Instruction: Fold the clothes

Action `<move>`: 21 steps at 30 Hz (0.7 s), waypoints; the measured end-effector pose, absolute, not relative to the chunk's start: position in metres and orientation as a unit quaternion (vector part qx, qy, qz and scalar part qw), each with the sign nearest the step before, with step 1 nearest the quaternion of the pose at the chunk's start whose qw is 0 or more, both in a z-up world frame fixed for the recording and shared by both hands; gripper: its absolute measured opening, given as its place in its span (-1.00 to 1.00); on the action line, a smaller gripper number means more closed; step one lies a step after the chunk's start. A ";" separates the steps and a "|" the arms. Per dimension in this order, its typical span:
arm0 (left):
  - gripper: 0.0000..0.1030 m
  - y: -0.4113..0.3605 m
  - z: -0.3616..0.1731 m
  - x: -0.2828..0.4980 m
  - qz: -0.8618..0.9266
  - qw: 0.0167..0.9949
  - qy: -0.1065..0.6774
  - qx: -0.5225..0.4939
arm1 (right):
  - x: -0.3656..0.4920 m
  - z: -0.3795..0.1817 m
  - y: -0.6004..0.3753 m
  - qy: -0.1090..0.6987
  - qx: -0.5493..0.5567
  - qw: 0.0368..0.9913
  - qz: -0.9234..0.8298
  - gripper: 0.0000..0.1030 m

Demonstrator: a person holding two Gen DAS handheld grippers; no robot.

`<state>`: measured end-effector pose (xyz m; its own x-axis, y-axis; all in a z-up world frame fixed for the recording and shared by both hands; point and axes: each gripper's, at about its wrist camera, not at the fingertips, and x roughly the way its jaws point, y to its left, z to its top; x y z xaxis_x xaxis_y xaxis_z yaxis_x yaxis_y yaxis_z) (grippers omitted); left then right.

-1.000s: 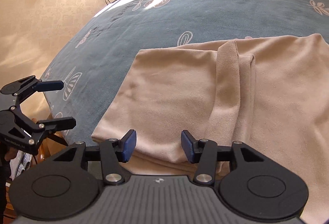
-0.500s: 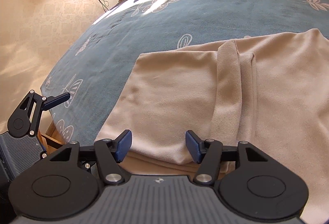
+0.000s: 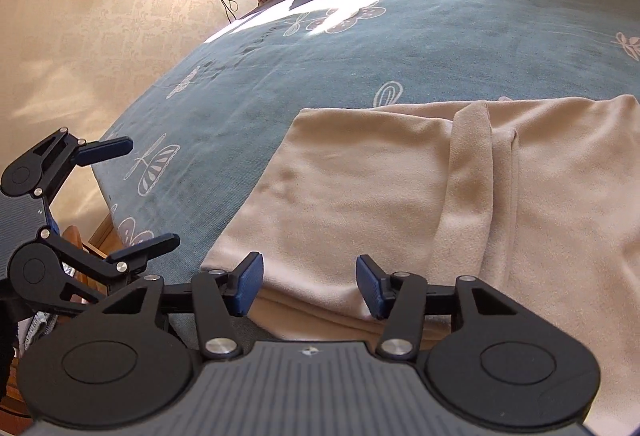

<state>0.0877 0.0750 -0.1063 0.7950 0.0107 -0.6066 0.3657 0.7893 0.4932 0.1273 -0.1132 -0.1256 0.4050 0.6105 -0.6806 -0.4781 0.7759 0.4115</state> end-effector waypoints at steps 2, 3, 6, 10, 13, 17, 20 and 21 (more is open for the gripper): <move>0.92 0.066 -0.118 0.105 -0.102 0.887 0.323 0.313 | 0.124 -0.123 -0.112 0.434 0.066 0.838 0.325 0.00; 0.92 0.063 -0.128 0.110 -0.112 0.880 0.338 0.315 | 0.123 -0.123 -0.113 0.437 0.065 0.836 0.326 0.01; 0.91 0.066 -0.144 0.104 -0.113 0.881 0.350 0.299 | 0.122 -0.128 -0.121 0.445 0.063 0.835 0.317 0.00; 0.91 0.088 -0.141 0.102 -0.112 0.893 0.380 0.212 | 0.121 -0.138 -0.131 0.445 0.090 0.832 0.320 -0.05; 0.91 0.082 -0.130 0.098 -0.115 0.892 0.365 0.241 | 0.119 -0.130 -0.131 0.438 0.078 0.836 0.322 -0.06; 0.92 0.072 -0.111 0.107 -0.135 0.904 0.338 0.225 | 0.117 -0.104 -0.147 0.391 0.090 0.856 0.326 -0.06; 0.92 0.059 -0.123 0.123 -0.137 0.895 0.359 0.227 | 0.128 -0.096 -0.163 0.373 0.101 0.864 0.323 -0.05; 0.92 0.055 -0.133 0.128 -0.137 0.886 0.375 0.236 | 0.132 -0.097 -0.168 0.373 0.104 0.865 0.321 -0.05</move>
<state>0.1284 0.0546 -0.1329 0.6814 -0.0657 -0.7289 0.4190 0.8516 0.3149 0.1317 -0.1676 -0.0974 0.5163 0.6324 -0.5775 -0.4778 0.7723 0.4186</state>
